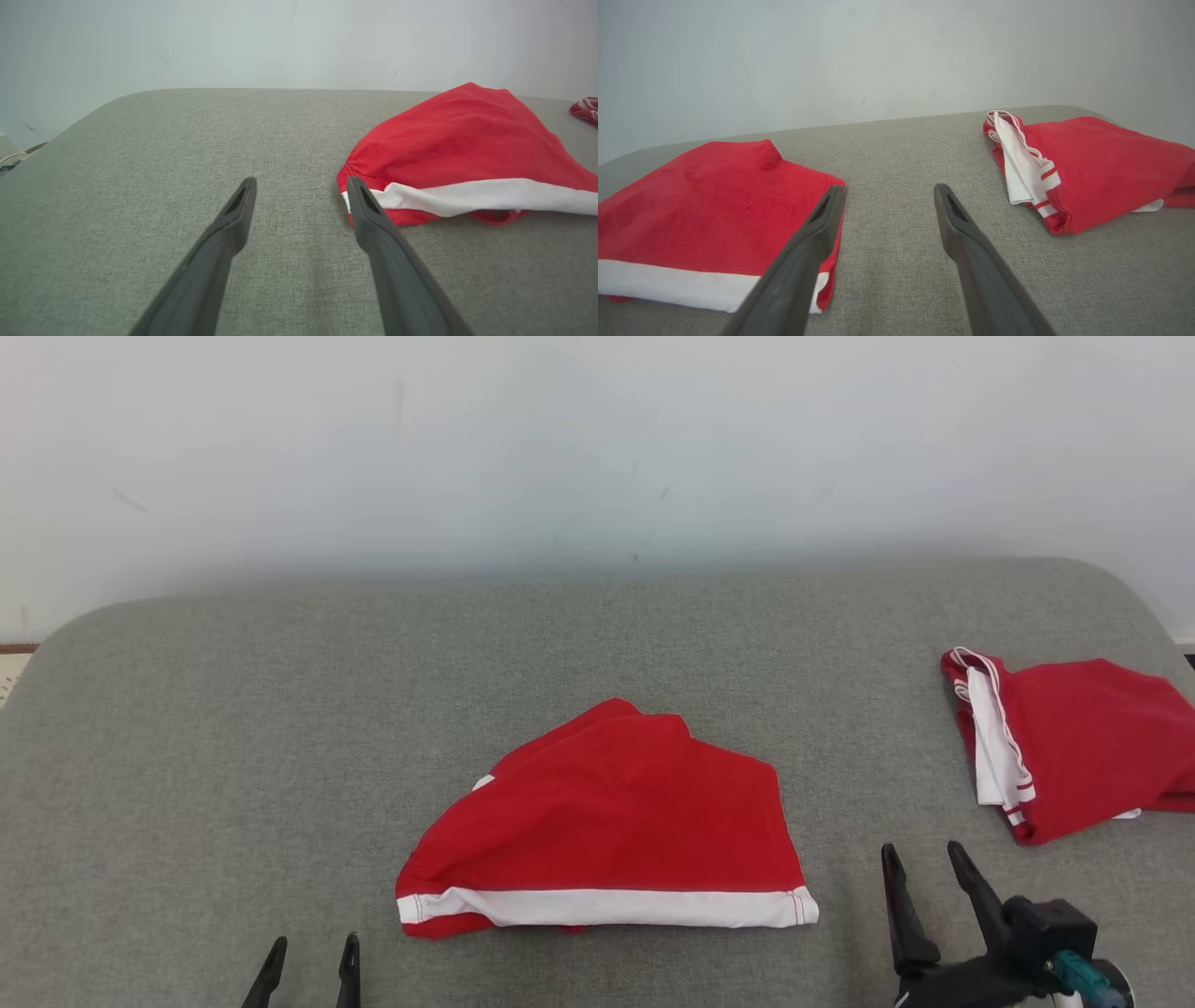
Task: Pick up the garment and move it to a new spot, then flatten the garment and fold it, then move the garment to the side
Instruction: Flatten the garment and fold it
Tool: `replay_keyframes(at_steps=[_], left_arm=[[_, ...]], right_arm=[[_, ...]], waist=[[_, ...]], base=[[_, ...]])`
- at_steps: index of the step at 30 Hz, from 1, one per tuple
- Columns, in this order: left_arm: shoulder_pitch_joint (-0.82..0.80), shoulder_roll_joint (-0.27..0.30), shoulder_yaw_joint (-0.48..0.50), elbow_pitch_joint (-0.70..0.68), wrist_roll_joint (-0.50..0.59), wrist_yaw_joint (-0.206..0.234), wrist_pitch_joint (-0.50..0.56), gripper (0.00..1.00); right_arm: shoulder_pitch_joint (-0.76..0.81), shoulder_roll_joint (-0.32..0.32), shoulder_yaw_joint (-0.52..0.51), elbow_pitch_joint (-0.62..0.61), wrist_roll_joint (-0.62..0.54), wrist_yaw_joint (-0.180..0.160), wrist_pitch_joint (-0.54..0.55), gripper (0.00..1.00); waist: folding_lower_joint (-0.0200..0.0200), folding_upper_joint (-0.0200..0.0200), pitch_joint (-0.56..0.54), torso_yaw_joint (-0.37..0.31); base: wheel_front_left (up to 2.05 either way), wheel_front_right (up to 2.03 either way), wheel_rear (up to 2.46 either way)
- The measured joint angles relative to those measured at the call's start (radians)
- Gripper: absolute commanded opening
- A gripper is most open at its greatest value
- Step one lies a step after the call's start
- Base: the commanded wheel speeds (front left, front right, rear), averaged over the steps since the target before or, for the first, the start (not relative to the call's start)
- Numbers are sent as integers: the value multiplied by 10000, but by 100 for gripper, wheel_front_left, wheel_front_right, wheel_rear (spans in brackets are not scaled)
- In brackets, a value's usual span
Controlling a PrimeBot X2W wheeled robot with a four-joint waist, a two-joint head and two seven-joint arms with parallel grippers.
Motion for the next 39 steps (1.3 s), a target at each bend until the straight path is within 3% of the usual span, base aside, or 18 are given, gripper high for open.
replay_keyframes(at_steps=[21, 30, 39], left_arm=[[386, -94, 240, -59, -92, -105, 0, 100], [114, -107, -293, 336, -748, -616, 0, 100], [-429, -109, -757, 341, -953, -640, 0, 100]], right_arm=[[484, 130, 577, -127, -364, 0, 0, 100], [309, 48, 1099, 345, 13, 0, 2, 100], [-198, -75, 1856, 681, 537, 0, 0, 100]], waist=[[1, 1, -300, 98], [1, 1, 74, 127], [2, 1, 797, 85]], base=[[0, 0, 0], [0, 0, 0], [0, 0, 0]])
